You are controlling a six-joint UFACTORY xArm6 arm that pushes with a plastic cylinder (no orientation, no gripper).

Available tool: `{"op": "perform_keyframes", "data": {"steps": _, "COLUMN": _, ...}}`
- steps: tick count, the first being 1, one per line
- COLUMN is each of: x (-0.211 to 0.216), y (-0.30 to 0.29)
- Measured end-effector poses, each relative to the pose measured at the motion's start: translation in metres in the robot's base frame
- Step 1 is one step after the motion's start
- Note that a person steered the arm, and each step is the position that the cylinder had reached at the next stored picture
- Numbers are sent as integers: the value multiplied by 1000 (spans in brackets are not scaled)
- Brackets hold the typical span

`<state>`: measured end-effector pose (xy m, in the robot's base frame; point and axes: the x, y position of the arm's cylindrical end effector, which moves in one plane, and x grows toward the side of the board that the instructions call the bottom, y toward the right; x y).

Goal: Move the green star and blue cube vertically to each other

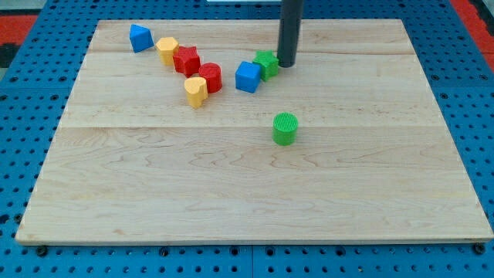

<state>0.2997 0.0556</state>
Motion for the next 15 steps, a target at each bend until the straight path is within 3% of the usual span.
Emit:
{"op": "perform_keyframes", "data": {"steps": 1, "x": 54, "y": 34}}
{"op": "perform_keyframes", "data": {"steps": 2, "x": 44, "y": -20}}
{"op": "perform_keyframes", "data": {"steps": 3, "x": -7, "y": -49}}
{"op": "perform_keyframes", "data": {"steps": 4, "x": -30, "y": -48}}
{"op": "perform_keyframes", "data": {"steps": 9, "x": -43, "y": -39}}
{"op": "perform_keyframes", "data": {"steps": 11, "x": 13, "y": -64}}
{"op": "perform_keyframes", "data": {"steps": 14, "x": 20, "y": -110}}
{"op": "perform_keyframes", "data": {"steps": 15, "x": 42, "y": -124}}
